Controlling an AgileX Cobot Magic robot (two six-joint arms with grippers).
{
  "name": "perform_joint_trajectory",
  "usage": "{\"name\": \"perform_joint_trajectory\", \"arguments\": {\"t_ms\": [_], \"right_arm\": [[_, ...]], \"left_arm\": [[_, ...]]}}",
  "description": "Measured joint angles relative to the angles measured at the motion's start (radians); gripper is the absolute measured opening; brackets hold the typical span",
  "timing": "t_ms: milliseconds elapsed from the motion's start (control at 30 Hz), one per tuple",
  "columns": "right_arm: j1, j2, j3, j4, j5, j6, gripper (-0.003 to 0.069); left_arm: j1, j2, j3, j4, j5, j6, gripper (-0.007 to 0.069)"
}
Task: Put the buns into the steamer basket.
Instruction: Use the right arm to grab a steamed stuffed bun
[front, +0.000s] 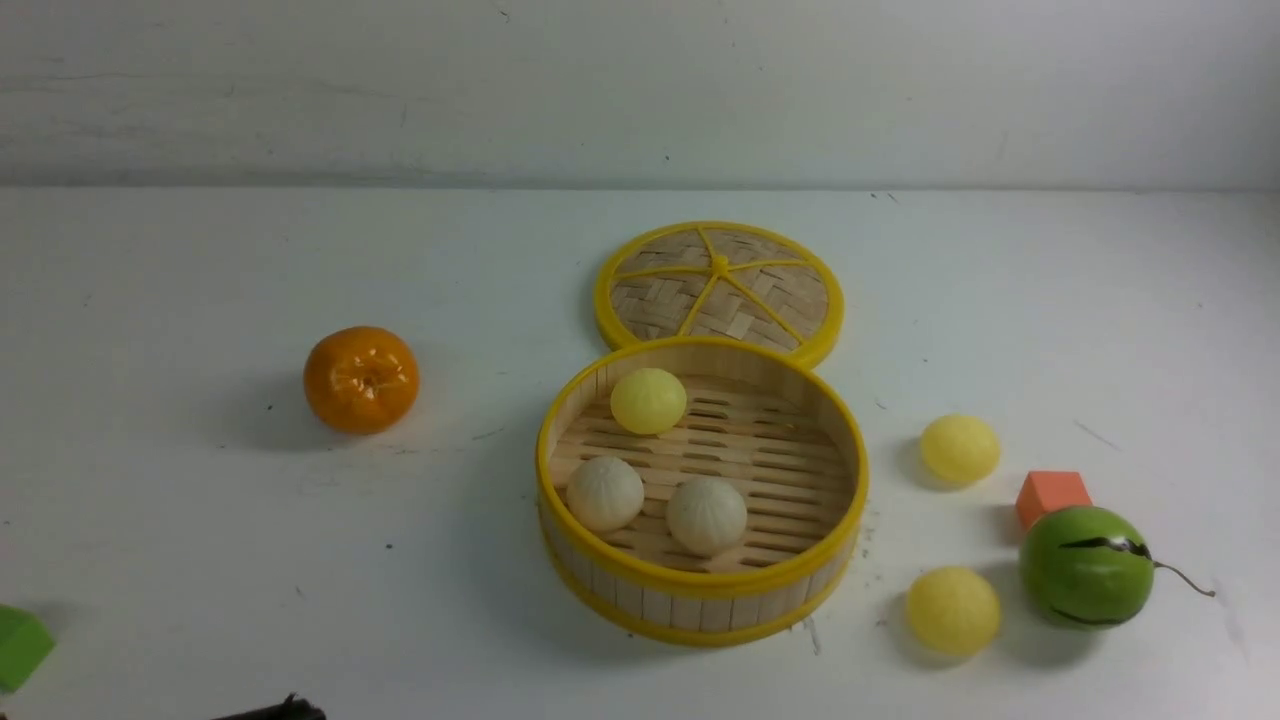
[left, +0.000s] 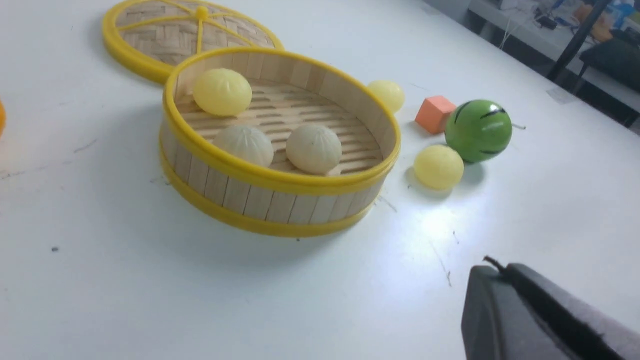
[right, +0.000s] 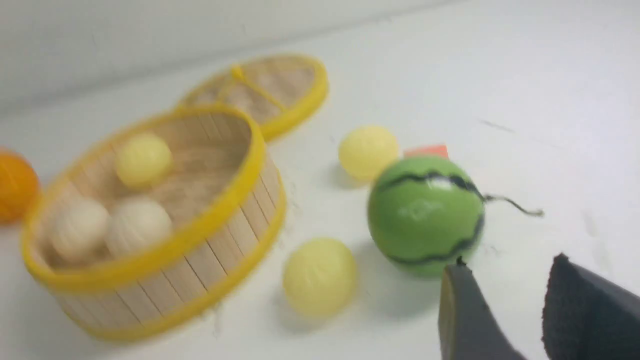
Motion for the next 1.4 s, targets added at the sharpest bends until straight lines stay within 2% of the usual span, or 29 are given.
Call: {"name": "perform_joint_trajectory", "arguments": {"t_ms": [167,233,300,367,500,533,567,633,800,900,1100,1267,1400], "right_arm": [[0.0,0.0,-0.004,0.156,-0.101,0.077,0.024],[0.0,0.006,-0.054,0.192,-0.058,0.08,0.0236],[0.0,0.09,-0.178,0.193,0.103,0.062,0.0224],[0.0,0.153,-0.248,0.184,0.184,0.04,0.022],[0.0,0.55,-0.588,0.085,0.574,-0.125,0.0211],[0.0,0.55,-0.588,0.085,0.59,-0.125,0.0211],[0.008,0.729,-0.696,0.044,0.708,-0.177,0.0211],[0.036,0.876,-0.768,0.022,0.763,-0.185,0.0209],[0.139,1.151,-0.879,-0.005,0.79,-0.172,0.0188],[0.242,1.338,-0.977,-0.044,0.78,-0.142,0.0182],[0.35,1.543,-1.139,-0.22,0.763,0.03,0.0197],[0.383,1.661,-1.2,-0.391,0.761,0.176,0.026],[0.374,1.704,-1.207,-0.413,0.737,0.204,0.029]], "left_arm": [[0.0,0.0,0.0,-0.014,0.01,0.0,-0.0014],[0.0,0.0,0.0,-0.016,0.01,0.0,-0.0014],[0.0,0.0,0.0,-0.017,0.01,0.0,-0.0014],[0.0,0.0,0.0,-0.017,0.01,0.0,-0.0014],[0.0,0.0,0.0,-0.017,0.01,0.0,-0.0014],[0.0,0.0,0.0,-0.017,0.01,0.0,-0.0014],[0.0,0.0,0.0,-0.017,0.01,0.0,-0.0014],[0.0,0.0,0.0,-0.017,0.01,0.0,-0.0014],[0.0,0.0,0.0,-0.017,0.01,0.0,-0.0014],[0.0,0.0,0.0,-0.017,0.01,0.0,-0.0014],[0.0,0.0,0.0,-0.017,0.01,0.0,-0.0013],[0.0,0.0,0.0,-0.017,0.01,0.0,-0.0013],[0.0,0.0,0.0,-0.017,0.01,0.0,-0.0013]]}}
